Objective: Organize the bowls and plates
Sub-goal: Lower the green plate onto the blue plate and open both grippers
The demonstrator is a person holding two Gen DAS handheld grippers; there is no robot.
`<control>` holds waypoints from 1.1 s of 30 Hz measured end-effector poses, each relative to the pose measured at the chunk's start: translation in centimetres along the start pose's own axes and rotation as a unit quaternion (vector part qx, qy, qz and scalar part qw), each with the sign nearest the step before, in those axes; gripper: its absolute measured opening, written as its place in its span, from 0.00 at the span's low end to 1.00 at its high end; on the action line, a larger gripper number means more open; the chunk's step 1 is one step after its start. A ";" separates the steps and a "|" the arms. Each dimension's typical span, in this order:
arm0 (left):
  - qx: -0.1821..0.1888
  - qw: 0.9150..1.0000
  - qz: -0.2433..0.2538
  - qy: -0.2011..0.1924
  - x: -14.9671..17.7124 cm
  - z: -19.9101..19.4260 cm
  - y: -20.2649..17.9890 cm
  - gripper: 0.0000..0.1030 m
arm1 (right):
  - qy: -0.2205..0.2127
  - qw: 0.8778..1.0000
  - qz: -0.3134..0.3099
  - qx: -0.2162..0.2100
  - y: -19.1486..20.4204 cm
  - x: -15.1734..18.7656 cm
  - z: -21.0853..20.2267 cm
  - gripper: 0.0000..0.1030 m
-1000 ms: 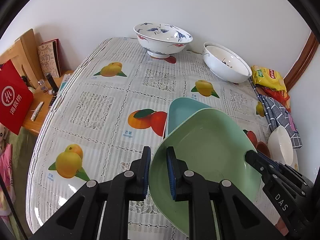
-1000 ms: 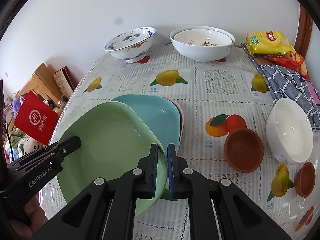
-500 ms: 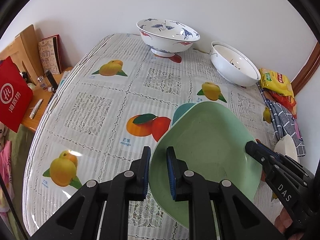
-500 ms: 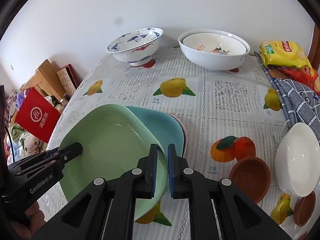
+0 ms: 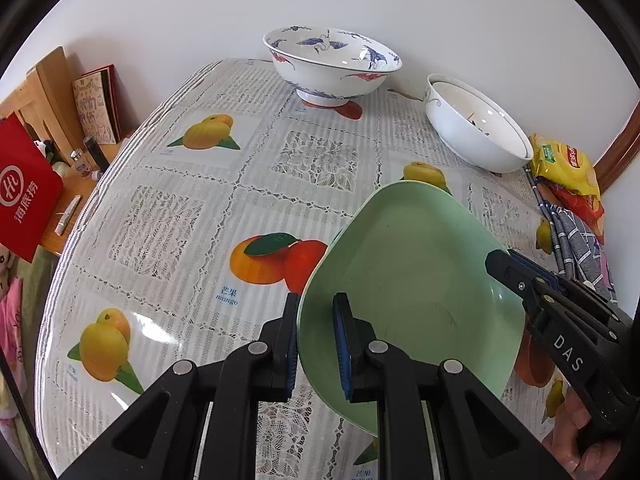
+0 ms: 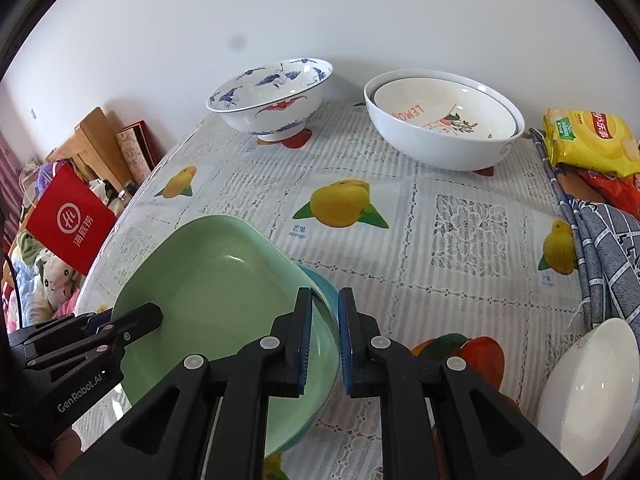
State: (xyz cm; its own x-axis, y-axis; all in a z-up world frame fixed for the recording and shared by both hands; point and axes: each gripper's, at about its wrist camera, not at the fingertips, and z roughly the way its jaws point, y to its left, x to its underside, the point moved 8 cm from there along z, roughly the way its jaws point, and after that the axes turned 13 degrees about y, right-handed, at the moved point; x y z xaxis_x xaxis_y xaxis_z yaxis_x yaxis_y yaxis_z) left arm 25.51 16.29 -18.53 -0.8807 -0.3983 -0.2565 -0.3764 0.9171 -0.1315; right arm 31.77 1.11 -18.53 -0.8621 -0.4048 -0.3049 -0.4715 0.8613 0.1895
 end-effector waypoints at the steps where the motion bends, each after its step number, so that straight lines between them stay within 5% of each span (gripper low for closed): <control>1: -0.001 1.000 0.000 0.002 0.1 0.2 -0.1 0.15 | 0.002 1.000 -0.002 -0.001 -0.1 -0.1 0.2 0.13; 14: -0.014 0.999 0.001 0.029 1.0 1.6 -0.1 0.15 | 0.012 1.000 -0.015 0.014 -0.1 -0.4 2.5 0.19; 23: -0.021 0.999 0.017 0.029 2.1 0.4 -0.6 0.22 | -0.011 1.000 -0.006 0.012 0.2 0.1 -0.1 0.22; 33: -0.007 0.999 0.033 0.002 3.4 -2.6 -2.1 0.23 | -0.042 0.998 0.035 0.030 -2.3 3.7 -5.3 0.43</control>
State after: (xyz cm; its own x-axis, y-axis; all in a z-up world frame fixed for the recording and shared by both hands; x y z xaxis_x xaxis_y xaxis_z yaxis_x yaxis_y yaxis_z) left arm 22.51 13.06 -16.65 -0.9048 -0.3376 -0.2595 -0.3224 0.9412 -0.1007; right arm 28.66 -3.99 -15.12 -0.8730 -0.3176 -0.3700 -0.3960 0.9046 0.1579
